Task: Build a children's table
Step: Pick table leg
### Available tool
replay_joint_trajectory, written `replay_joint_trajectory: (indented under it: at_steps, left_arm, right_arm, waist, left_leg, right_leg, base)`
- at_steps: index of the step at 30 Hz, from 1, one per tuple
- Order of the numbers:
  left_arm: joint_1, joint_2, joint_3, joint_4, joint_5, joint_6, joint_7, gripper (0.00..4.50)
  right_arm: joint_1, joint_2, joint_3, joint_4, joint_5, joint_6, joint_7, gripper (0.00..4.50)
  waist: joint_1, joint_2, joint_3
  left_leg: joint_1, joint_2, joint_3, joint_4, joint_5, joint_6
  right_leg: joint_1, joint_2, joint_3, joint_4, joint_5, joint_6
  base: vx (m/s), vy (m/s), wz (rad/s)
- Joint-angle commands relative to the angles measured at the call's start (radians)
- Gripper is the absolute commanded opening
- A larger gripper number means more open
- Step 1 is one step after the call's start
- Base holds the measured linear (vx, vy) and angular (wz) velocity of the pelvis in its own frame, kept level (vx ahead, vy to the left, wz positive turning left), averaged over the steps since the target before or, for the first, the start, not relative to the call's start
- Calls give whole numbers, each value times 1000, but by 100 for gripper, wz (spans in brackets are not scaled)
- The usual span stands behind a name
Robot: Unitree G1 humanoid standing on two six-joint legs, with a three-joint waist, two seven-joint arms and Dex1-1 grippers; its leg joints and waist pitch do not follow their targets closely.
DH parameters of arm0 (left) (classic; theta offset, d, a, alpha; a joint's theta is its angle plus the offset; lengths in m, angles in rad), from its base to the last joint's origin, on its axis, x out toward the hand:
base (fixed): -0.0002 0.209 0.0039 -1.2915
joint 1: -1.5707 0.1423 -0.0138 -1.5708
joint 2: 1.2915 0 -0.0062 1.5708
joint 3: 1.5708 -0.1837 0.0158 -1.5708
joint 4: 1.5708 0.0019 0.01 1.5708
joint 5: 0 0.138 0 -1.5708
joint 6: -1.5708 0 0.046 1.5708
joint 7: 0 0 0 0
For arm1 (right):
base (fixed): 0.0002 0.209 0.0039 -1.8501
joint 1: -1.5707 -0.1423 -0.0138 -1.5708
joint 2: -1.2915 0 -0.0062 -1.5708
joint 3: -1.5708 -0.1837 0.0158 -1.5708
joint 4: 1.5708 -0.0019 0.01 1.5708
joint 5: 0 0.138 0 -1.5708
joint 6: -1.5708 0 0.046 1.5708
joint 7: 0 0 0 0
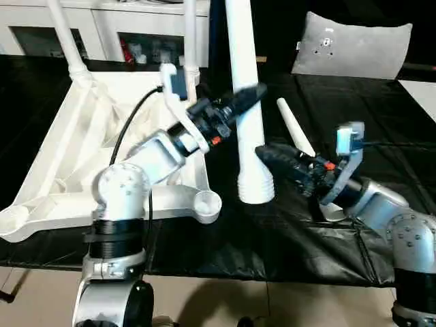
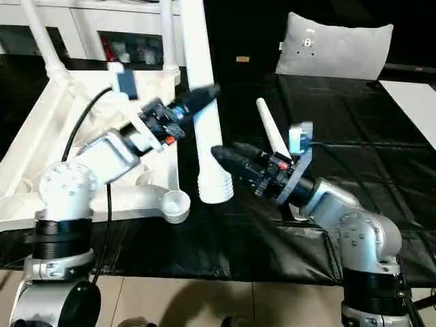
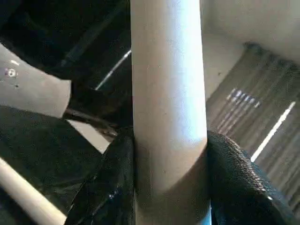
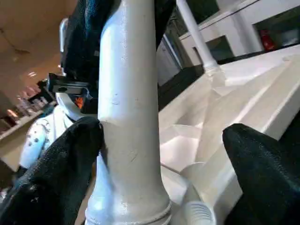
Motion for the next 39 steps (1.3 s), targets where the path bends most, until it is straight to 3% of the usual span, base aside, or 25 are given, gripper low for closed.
replay_joint_trajectory:
  at_steps: [1,9,11,13,22,29,39]
  left_arm:
    - [-30,0,-7,-13,-39,21,-26,185]
    - [-33,19,-21,-21,-43,47,-29,185]
    - [-18,47,-79,-49,22,-3,-80,185]
    - [7,87,-175,-97,133,-112,-165,185]
    - [31,120,-275,-152,184,-177,-258,184]
    - [49,130,-311,-168,194,-195,-321,184]
    - [47,138,-333,-165,213,-228,-359,184]
  right_arm:
    - [7,-4,-16,-9,18,20,-15,450]
    - [8,-23,2,-22,15,32,-9,450]
    - [4,-57,51,-23,-62,-9,-8,450]
    - [-8,-77,94,-20,-126,-48,-6,450]
    - [-11,-118,183,-55,-163,-88,79,450]
    - [-15,-133,221,-44,-183,-108,127,450]
    - [-15,-136,228,-32,-171,-96,159,368]
  waist:
    - [7,-10,-63]
    - [16,-10,-63]
    - [19,-9,-63]
    - [24,-11,-64]
    - [23,-13,-65]
    - [18,-16,-64]
    - [21,-14,-69]
  left_leg:
    - [-14,32,9,-70,-21,66]
    - [-12,34,9,-72,-9,50]
    - [-11,35,9,-73,-8,48]
    - [-11,38,6,-77,-5,46]
    - [-13,38,11,-72,6,49]
    - [-12,38,12,-72,-19,47]
    - [-11,39,11,-70,7,58]
  right_leg:
    - [69,-73,46,-84,-288,-154]
    - [69,-73,48,-82,-277,-136]
    - [68,-72,48,-82,-273,-132]
    - [68,-75,50,-84,-288,-101]
    - [71,-77,52,-73,-226,-146]
    - [70,-75,51,-77,-268,-133]
    - [72,-75,51,-70,-214,-155]
  base:
    - [0,0,0]
    - [0,0,0]
    - [0,0,0]
    - [0,0,0]
    - [0,0,0]
    - [0,0,0]
    - [0,0,0]
